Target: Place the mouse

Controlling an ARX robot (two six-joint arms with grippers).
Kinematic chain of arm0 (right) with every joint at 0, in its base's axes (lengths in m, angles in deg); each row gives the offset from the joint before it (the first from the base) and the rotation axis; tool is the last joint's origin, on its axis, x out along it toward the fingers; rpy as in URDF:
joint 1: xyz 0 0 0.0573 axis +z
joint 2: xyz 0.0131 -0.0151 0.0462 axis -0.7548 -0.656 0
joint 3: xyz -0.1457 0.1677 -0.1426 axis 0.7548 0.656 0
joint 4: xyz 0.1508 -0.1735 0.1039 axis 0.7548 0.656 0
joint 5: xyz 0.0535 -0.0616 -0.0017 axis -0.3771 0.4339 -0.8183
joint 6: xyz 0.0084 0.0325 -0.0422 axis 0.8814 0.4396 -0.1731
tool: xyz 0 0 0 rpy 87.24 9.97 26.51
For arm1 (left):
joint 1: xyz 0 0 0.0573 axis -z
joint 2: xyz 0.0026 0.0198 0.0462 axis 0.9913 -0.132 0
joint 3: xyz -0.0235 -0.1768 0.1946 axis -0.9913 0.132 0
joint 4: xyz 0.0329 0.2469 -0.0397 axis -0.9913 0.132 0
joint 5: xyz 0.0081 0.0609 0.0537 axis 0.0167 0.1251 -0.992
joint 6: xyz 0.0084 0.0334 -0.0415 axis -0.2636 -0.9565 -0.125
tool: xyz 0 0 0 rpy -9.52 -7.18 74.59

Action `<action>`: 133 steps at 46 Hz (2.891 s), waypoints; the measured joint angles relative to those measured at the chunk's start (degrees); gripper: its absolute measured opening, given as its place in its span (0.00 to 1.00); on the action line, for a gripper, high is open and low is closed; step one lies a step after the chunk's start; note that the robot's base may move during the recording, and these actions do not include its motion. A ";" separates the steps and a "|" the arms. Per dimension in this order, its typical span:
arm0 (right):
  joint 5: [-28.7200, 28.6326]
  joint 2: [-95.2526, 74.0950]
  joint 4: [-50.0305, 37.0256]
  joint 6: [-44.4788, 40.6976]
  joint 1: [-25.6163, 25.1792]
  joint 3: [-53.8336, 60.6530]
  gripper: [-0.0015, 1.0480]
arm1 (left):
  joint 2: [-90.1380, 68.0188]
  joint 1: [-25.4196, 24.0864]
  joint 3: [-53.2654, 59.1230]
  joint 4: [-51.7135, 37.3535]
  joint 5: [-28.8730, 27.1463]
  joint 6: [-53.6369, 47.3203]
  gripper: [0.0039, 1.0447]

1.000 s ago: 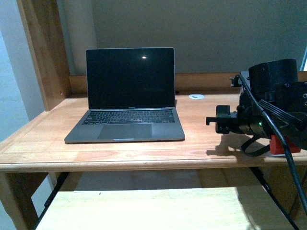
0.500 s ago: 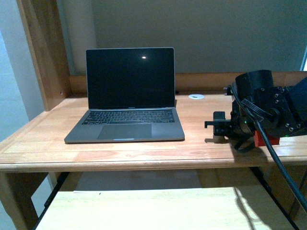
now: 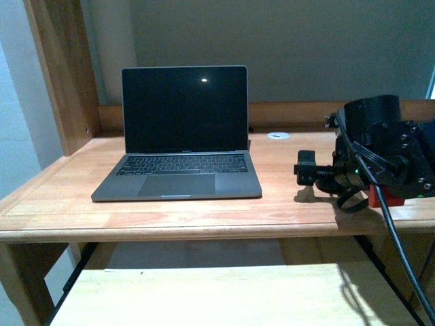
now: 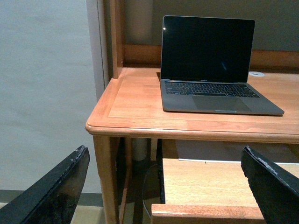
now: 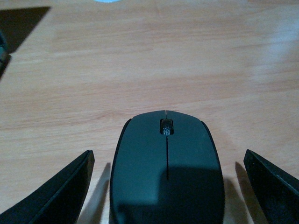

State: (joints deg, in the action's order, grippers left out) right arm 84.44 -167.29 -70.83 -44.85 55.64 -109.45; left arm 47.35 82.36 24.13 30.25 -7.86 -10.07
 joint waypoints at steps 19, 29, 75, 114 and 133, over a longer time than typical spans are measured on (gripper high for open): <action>-6.08 22.05 -35.43 -6.91 -0.50 34.67 0.53 | 0.00 0.02 0.00 -0.02 0.02 -0.02 0.94; -8.39 39.08 -42.29 -8.31 -2.56 58.10 0.02 | 0.00 0.00 0.00 0.00 -0.02 0.00 0.94; -12.00 81.02 -24.85 -8.46 -6.69 84.41 0.02 | 0.00 0.00 0.00 0.00 0.00 -0.02 0.94; -12.00 112.50 3.19 -8.46 -6.69 86.42 0.02 | 0.00 0.00 0.00 0.00 0.02 0.00 0.94; -12.00 120.48 10.97 -8.46 -6.69 86.42 0.02 | 0.00 0.00 0.00 0.00 0.00 -0.02 0.94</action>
State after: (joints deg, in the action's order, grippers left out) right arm 72.44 -46.81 -59.86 -53.31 48.95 -23.03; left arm 47.35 82.36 24.13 30.25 -7.86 -10.10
